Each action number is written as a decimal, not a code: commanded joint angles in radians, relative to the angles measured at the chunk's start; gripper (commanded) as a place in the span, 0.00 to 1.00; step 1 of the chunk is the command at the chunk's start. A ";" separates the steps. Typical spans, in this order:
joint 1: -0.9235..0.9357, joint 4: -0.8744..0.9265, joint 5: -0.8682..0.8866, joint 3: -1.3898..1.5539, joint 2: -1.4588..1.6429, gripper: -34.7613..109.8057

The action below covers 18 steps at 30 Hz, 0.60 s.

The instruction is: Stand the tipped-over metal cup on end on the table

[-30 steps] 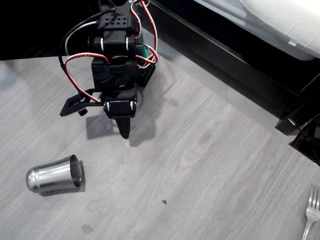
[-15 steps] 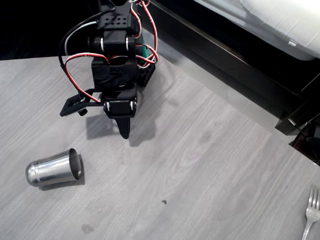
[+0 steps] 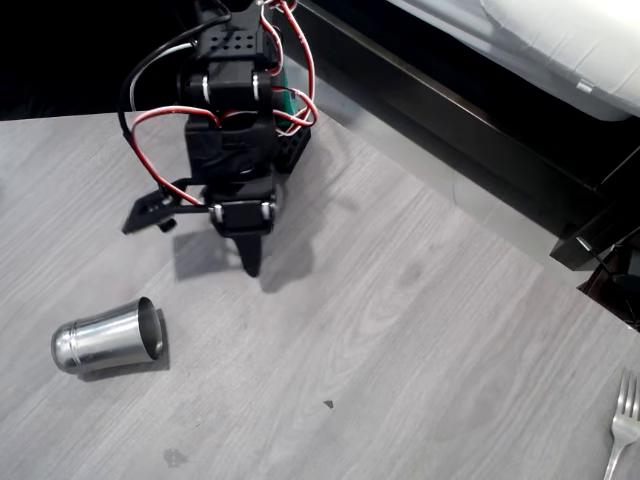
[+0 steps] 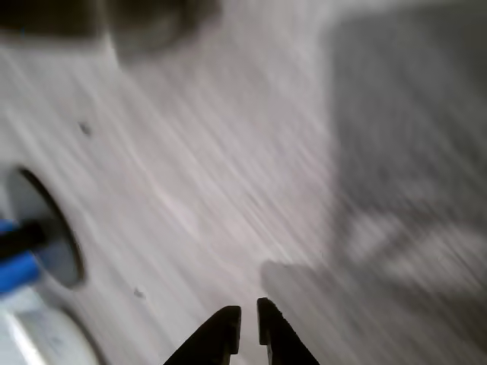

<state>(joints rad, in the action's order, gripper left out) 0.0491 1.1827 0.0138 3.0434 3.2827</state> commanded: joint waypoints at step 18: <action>0.537 0.298 -0.480 -1.655 -1.684 0.26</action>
<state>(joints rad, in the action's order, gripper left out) 0.5123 1.3698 -0.4218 1.6705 1.8914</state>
